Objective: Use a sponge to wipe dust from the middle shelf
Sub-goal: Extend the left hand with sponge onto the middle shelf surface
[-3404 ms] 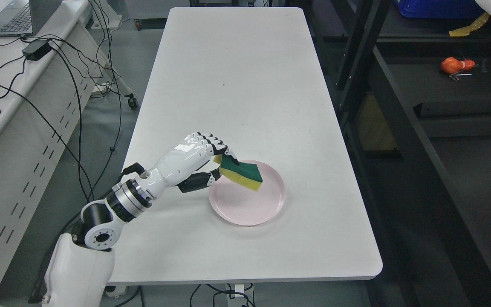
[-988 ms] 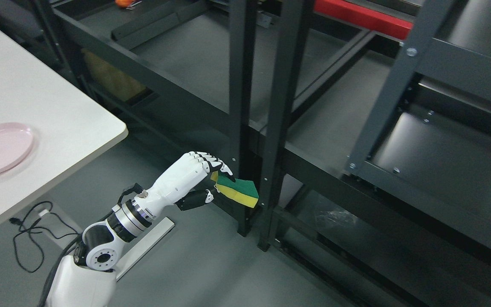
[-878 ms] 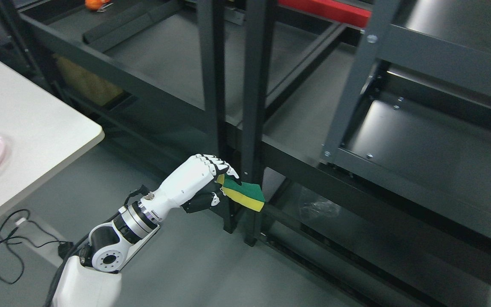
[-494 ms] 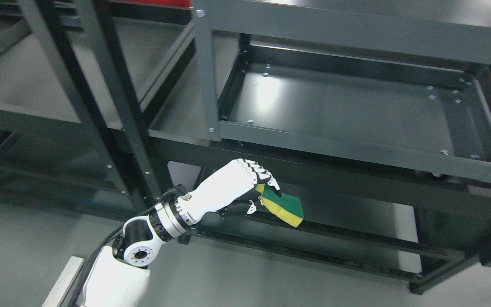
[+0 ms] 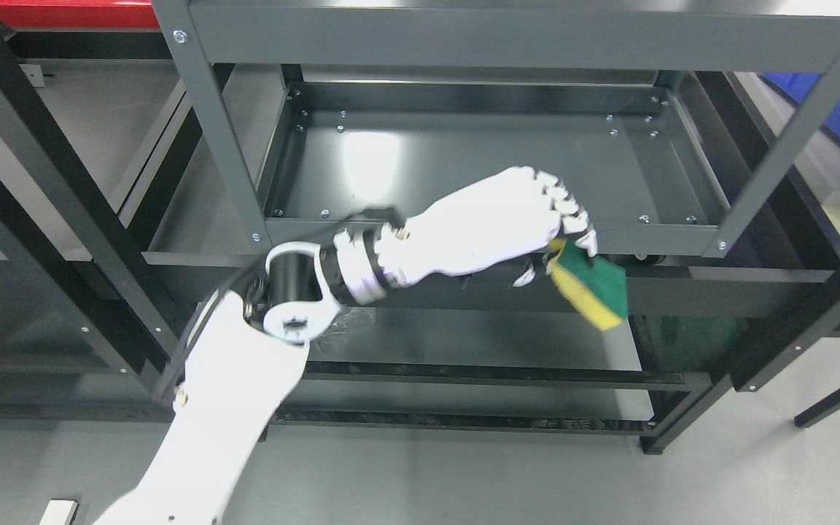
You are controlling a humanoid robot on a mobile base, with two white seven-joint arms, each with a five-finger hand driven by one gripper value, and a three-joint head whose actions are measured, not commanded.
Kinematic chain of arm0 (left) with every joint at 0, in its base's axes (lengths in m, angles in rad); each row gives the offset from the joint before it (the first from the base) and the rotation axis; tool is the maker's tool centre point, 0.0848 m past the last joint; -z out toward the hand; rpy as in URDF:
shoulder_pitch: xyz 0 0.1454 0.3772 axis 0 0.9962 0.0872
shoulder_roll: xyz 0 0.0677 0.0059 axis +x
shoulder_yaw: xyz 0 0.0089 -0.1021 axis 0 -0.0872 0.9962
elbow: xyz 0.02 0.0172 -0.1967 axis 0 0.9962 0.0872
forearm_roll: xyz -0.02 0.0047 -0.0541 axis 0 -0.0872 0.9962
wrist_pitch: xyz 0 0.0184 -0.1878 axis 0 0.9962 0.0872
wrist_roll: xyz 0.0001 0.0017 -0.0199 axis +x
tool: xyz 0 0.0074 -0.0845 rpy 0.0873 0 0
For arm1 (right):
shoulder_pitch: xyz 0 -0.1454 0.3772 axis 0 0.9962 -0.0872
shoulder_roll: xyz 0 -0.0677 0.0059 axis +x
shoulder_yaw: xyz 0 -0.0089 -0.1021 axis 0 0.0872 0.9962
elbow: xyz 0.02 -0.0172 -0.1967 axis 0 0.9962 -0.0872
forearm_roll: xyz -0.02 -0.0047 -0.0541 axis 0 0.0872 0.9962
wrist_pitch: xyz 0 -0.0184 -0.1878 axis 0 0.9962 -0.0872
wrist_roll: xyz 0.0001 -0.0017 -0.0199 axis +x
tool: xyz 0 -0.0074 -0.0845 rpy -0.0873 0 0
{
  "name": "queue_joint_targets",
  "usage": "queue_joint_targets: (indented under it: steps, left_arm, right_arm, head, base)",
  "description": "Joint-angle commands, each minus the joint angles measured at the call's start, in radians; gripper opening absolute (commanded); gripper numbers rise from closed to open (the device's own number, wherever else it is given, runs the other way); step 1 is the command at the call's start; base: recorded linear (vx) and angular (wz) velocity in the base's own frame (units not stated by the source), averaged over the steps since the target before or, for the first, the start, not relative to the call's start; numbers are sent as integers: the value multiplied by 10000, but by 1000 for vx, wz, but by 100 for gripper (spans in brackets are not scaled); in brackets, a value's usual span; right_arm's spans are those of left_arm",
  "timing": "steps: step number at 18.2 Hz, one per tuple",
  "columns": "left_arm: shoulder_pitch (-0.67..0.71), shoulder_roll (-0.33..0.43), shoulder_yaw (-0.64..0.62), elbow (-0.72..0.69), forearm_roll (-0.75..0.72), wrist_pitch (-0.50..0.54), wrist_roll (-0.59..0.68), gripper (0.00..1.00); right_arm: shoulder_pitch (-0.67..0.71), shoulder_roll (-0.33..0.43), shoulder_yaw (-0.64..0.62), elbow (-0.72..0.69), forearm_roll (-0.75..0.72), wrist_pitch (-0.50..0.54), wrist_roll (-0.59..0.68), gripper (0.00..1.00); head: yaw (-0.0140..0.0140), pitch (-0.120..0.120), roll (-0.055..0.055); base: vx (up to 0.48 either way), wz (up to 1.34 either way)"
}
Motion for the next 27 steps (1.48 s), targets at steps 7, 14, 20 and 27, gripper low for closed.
queue_joint_targets:
  steps: [7, 14, 20, 27]
  left_arm:
    - [-4612, 52, -3526, 146, 446, 1994, 1215, 0]
    - [-4658, 52, -2705, 1418, -626, 2501, 1139, 0]
    - [-4369, 52, -2271, 578, -659, 1796, -285, 0]
    - [-2268, 52, 2033, -621, -491, -31, -3322, 0]
  right_arm:
    - [6, -175, 0, -174, 0, 5, -7, 100]
    - [6, -175, 0, -174, 0, 5, -7, 100]
    - [6, -175, 0, -174, 0, 5, -7, 100]
    - [6, -175, 0, -174, 0, 5, -7, 100]
  head:
    - [0, 0, 0]
    - [0, 0, 0]
    - [0, 0, 0]
    - [0, 0, 0]
  base:
    - [55, 64]
    - [28, -26]
    - [16, 85]
    - [14, -45]
